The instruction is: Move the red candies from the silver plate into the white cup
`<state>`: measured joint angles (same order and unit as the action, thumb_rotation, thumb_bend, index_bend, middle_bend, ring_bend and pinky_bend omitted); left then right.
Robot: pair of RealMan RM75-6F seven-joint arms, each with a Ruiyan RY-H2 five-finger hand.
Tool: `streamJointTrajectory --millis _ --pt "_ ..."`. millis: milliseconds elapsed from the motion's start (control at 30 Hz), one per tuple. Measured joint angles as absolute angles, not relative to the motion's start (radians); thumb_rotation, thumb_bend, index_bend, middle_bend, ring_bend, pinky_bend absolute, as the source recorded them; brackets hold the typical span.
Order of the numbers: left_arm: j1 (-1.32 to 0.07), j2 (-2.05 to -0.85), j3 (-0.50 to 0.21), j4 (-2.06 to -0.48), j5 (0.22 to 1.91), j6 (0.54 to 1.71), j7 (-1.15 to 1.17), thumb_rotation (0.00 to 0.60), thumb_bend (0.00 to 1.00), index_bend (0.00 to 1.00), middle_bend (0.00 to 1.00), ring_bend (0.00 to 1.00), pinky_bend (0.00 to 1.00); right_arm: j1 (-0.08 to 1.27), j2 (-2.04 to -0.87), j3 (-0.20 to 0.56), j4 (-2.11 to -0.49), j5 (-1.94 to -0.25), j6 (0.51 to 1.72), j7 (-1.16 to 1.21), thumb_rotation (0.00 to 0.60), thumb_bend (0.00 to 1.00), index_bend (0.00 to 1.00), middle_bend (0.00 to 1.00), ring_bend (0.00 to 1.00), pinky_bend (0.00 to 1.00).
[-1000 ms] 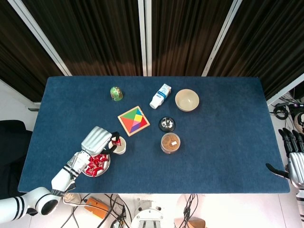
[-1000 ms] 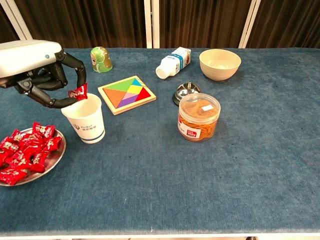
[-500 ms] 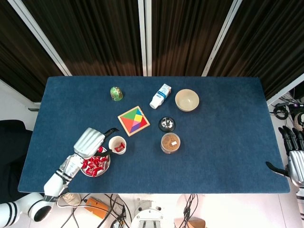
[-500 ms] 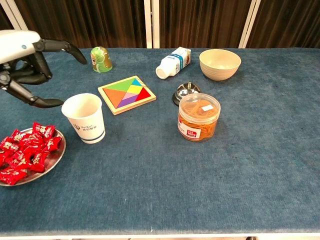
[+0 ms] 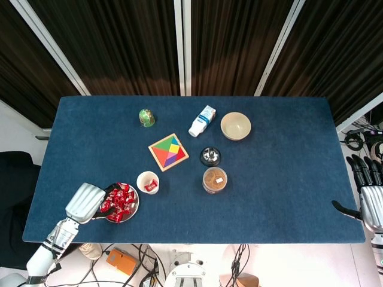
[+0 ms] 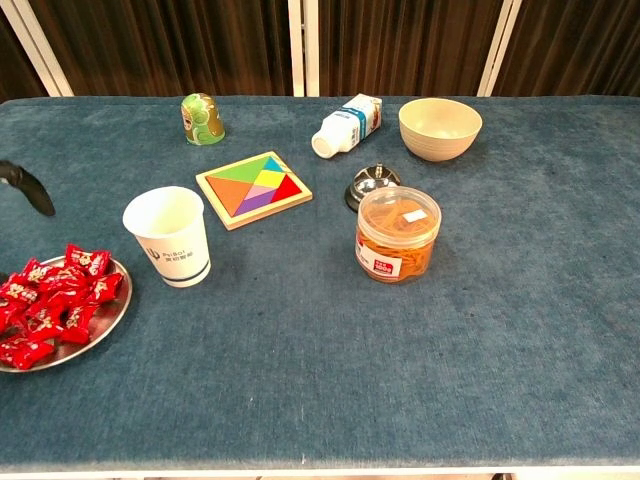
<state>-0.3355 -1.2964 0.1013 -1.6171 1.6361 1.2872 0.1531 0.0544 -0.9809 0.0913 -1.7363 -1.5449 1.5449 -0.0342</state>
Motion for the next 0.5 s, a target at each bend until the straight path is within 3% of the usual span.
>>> streamJointTrajectory --millis 500 --pt "-0.356 -1.380 0.115 -1.540 1.611 1.164 0.307 0.600 0.25 0.38 0.95 0.92 0.83 0.051 -0.980 0.087 -1.732 -1.538 1.546 -0.027 0.600 0.16 0.00 0.12 0.00 0.10"
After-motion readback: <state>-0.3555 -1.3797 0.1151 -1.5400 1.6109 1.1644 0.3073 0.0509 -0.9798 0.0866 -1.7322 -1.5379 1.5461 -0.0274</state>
